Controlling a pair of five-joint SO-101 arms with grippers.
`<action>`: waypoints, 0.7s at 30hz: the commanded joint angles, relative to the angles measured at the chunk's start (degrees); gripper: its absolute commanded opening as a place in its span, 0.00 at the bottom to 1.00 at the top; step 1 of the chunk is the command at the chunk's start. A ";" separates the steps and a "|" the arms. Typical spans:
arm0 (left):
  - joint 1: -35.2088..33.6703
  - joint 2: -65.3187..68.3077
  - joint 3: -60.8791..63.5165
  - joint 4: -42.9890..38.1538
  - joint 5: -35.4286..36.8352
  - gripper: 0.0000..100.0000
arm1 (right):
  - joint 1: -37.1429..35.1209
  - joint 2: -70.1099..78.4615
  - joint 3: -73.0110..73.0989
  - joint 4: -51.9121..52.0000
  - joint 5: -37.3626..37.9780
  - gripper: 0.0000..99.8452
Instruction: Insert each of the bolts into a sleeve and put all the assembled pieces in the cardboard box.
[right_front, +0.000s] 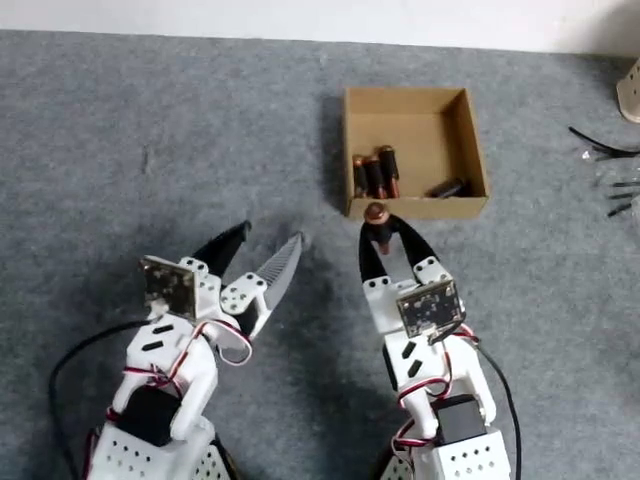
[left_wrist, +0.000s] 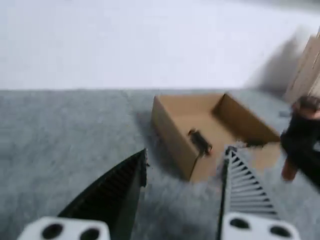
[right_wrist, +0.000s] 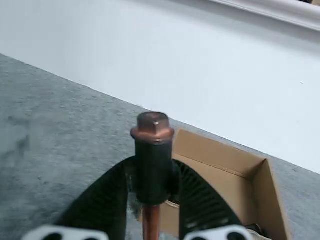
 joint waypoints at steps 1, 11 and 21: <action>-1.01 -0.40 1.71 3.25 -0.44 0.23 | 2.33 -0.57 5.67 -1.01 -0.53 0.00; -6.29 -0.31 5.85 3.08 -0.18 0.22 | 3.21 -0.57 5.67 2.33 -0.53 0.00; -9.01 -0.04 5.85 0.62 -0.62 0.01 | 9.01 -0.57 5.67 4.70 -0.53 0.00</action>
